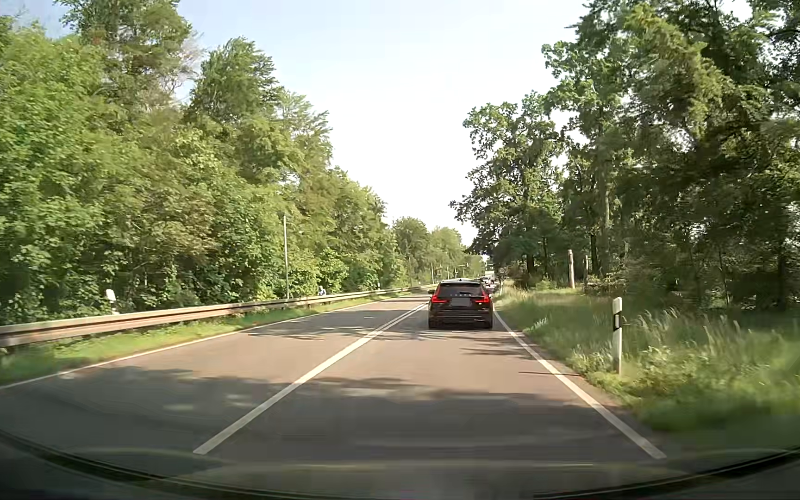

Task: Follow the waypoints while adhering to traffic rules and regulations

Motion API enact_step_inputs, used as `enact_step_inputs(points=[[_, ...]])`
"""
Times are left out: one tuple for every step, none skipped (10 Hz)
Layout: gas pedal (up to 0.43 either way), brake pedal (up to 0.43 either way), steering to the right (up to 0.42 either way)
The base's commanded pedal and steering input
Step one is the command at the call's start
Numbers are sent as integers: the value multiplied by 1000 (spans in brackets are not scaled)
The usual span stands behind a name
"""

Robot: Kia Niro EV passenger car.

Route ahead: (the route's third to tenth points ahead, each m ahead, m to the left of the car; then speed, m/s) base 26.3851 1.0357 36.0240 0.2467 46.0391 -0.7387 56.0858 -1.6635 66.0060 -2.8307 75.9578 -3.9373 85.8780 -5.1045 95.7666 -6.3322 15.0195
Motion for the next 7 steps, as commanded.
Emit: enact_step_inputs(points=[[0,24,14],[0,24,13],[0,24,12],[0,24,12],[0,24,11],[39,24,11],[47,24,11]])
